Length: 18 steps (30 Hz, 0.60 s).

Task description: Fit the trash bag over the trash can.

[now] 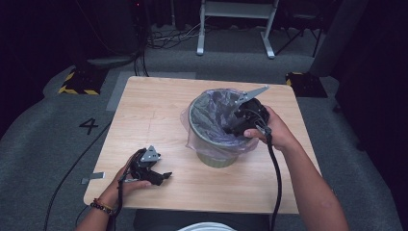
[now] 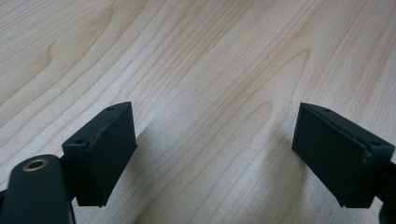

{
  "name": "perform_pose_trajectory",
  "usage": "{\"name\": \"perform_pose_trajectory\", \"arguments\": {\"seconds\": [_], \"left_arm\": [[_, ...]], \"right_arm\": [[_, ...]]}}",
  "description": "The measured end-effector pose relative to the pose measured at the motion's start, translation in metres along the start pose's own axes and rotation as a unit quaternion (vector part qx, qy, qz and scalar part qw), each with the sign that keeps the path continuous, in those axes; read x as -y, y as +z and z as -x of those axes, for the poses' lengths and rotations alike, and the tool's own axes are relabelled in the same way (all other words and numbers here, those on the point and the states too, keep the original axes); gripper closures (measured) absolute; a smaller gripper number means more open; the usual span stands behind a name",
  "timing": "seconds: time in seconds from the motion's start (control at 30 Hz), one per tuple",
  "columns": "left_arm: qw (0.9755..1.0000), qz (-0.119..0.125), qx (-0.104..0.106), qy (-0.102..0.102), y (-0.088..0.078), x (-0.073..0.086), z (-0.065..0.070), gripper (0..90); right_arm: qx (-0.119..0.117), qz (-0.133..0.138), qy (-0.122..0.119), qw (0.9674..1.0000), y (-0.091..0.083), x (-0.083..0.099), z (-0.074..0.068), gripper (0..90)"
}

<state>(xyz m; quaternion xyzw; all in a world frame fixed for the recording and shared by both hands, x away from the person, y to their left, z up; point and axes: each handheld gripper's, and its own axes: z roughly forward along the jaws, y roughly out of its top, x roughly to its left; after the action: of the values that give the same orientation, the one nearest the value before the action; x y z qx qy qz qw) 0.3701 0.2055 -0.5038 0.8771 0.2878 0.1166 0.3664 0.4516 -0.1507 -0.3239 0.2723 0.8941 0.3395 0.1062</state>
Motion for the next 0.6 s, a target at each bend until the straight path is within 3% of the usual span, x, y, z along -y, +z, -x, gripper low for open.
{"name": "perform_pose_trajectory", "arguments": {"seconds": [0.27, 0.5, 0.6], "left_arm": [[1.0000, 0.000, 0.000, 0.000, 0.0000, 0.0000, 0.0000, 13.3], [1.0000, 0.000, 0.000, 0.000, 0.0000, 0.0000, 0.0000, 13.3], [1.0000, 0.000, 0.000, 0.000, 0.0000, 0.0000, 0.0000, 13.3]], "right_arm": [[0.014, -0.003, 0.009, 0.9999, -0.0051, 0.0034, 0.0044, 22.0], [0.011, -0.013, 0.024, 0.9996, -0.0047, 0.0037, 0.0075, 20.4], [0.014, -0.012, 0.019, 0.9997, -0.0064, 0.0041, 0.0076, 20.6]]}}
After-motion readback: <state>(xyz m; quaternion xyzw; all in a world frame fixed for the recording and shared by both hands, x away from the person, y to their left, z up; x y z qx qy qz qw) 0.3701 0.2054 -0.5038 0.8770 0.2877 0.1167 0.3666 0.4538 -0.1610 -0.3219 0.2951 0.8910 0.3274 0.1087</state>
